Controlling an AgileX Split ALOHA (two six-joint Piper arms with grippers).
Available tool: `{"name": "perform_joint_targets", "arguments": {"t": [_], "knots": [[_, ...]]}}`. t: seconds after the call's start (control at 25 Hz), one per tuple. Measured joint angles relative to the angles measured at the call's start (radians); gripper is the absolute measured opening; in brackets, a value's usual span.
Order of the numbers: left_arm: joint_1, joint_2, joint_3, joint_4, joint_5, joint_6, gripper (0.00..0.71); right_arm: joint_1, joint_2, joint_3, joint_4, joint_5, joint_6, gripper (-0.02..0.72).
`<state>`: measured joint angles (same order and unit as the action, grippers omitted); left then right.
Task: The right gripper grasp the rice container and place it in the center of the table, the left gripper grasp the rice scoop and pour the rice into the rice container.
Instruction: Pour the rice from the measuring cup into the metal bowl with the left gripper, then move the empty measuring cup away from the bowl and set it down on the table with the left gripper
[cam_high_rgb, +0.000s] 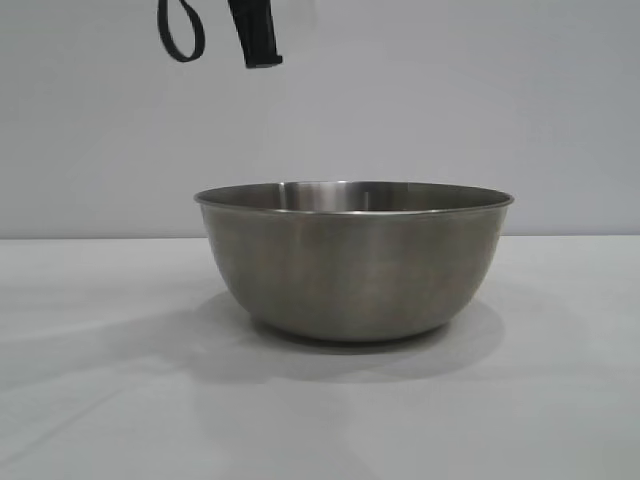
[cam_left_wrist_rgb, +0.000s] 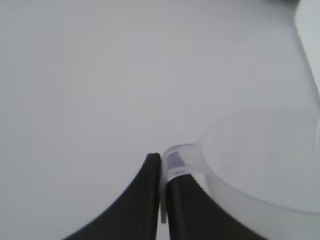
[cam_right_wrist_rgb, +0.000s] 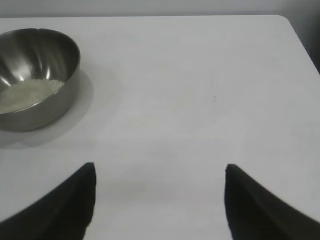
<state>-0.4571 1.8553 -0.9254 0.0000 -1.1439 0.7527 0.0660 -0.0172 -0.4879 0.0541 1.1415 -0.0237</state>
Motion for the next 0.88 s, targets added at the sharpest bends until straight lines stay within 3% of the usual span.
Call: {"name": "perform_joint_targets", "arguments": {"t": [0.24,0.4,0.88], "knots": [[0.0,0.0,0.01,-0.387,0.0,-0.176,0.0,0.0,0.0,0.0,0.0,0.0,0.0,0.456],[0.0,0.0,0.072,-0.546,0.0,-0.199,0.0,0.0,0.0,0.0,0.0,0.0,0.0,0.456],[0.0,0.017,0.264,-0.642,0.0,-0.357,0.0,0.0,0.0,0.0,0.0,0.0,0.0,0.456]]}}
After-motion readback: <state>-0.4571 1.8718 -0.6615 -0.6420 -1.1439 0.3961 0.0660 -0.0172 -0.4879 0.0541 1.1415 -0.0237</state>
